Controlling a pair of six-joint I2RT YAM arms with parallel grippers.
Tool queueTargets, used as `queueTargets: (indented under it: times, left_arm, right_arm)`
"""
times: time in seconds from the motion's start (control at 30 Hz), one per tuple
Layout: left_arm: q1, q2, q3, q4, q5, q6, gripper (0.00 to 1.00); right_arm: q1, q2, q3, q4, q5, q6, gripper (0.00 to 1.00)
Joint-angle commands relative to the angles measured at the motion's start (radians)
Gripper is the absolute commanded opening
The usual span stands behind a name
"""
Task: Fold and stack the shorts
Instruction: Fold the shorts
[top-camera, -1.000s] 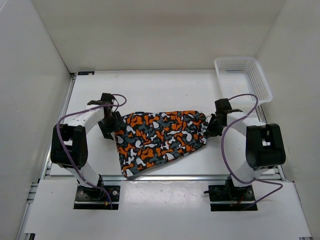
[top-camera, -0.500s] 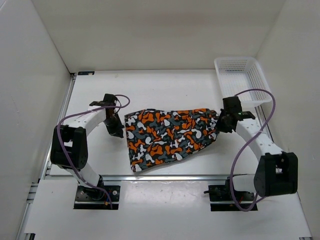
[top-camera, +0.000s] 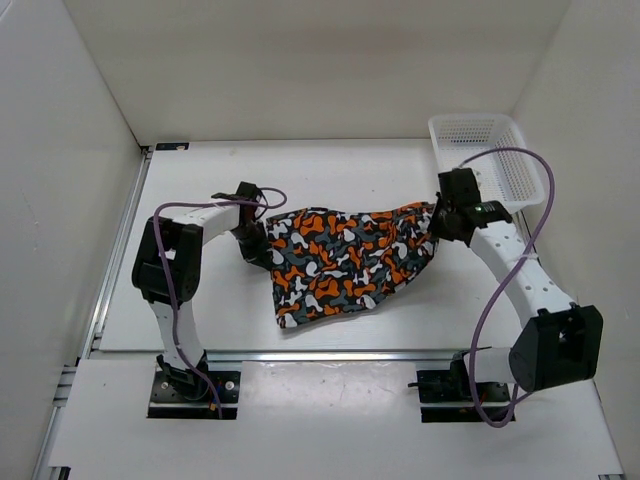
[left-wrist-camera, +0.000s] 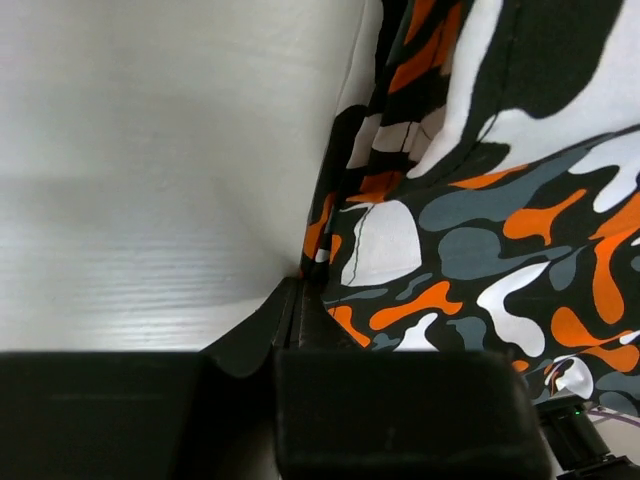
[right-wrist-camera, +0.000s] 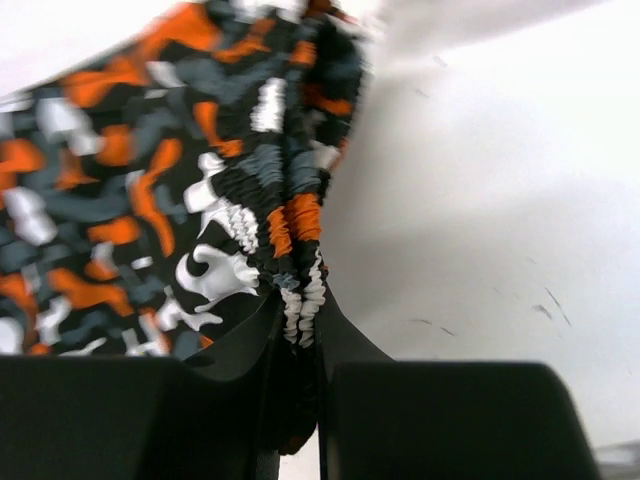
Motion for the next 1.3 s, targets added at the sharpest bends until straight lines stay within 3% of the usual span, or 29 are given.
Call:
queueTargets:
  times: [0.0,0.23,0.47,0.93,0.97,1.13,1.27]
  left_arm:
    - [-0.006,0.008,0.032,0.024,0.016,0.005,0.10]
    - [-0.006,0.008,0.061,0.024,0.034,0.005,0.10]
    - [0.005,0.008,0.070,0.024,0.053,0.005,0.10]
    - [0.088,-0.041,0.070,0.006,0.076,0.024,0.10]
    - [0.104,-0.056,0.070,-0.006,0.076,0.034,0.10]
    - [0.176,-0.156,0.141,-0.095,0.031,0.068,0.26]
    - [0.238,-0.222,0.219,-0.181,0.004,0.106,0.28]
  right_arm:
    - [0.116,0.005,0.123,-0.002,0.054,-0.031,0.00]
    - [0.473,0.088,0.291,-0.002,0.185,-0.079,0.00]
    - [0.788,0.301,0.456,0.018,0.248,-0.157,0.00]
    - [0.885,0.612,0.605,0.071,0.108,-0.169,0.01]
    - [0.885,0.643,0.624,0.062,0.099,-0.169,0.08]
    - [0.885,0.599,0.708,0.053,-0.008,-0.217,0.71]
    - [0.885,0.485,0.714,0.010,-0.028,-0.217,0.77]
